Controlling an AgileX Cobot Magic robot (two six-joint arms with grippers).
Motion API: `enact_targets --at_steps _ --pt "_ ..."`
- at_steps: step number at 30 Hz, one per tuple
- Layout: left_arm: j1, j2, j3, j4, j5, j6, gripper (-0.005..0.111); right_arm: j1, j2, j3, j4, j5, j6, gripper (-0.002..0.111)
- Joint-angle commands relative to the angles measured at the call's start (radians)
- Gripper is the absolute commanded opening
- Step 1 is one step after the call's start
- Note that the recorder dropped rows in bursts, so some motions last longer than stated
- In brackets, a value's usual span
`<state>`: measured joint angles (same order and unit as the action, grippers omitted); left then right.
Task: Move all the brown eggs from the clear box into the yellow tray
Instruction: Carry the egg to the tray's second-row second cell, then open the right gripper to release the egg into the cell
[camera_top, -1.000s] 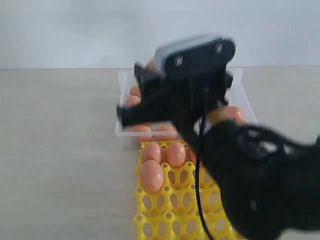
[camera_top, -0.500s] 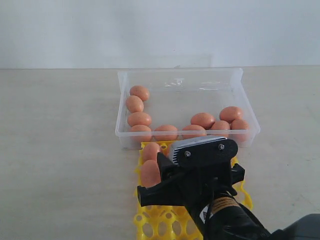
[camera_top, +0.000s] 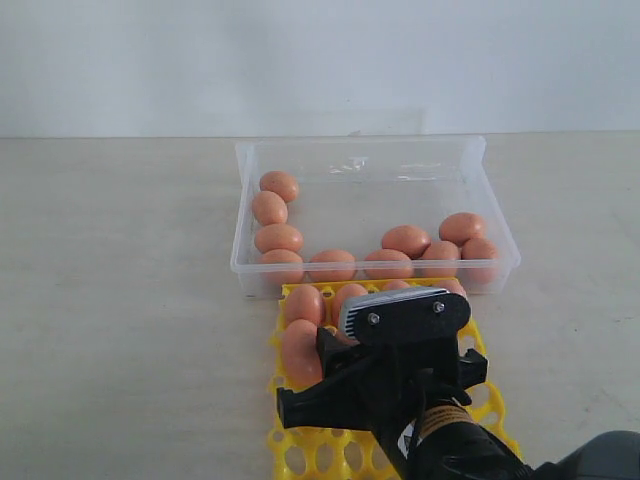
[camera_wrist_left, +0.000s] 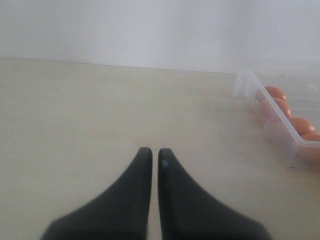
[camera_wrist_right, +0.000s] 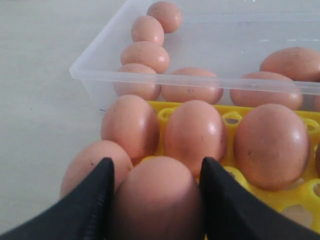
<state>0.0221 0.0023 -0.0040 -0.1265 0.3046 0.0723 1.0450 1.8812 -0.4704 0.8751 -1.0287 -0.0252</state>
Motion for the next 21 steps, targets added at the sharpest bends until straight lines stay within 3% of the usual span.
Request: enact_targets --at_steps 1,5,16,21 --pt "-0.004 -0.002 0.004 0.004 -0.013 0.004 0.004 0.000 0.004 0.004 0.001 0.004 -0.009 0.030" --pt "-0.004 -0.002 0.004 0.004 -0.013 0.004 0.004 0.000 0.004 0.004 0.001 0.002 -0.038 0.041" --pt "-0.004 -0.002 0.004 0.004 -0.013 0.004 0.004 0.000 0.004 0.004 0.001 0.002 -0.063 0.041" --pt "-0.004 -0.002 0.004 0.004 -0.013 0.004 0.004 0.000 0.004 0.004 0.001 0.002 -0.084 0.063"
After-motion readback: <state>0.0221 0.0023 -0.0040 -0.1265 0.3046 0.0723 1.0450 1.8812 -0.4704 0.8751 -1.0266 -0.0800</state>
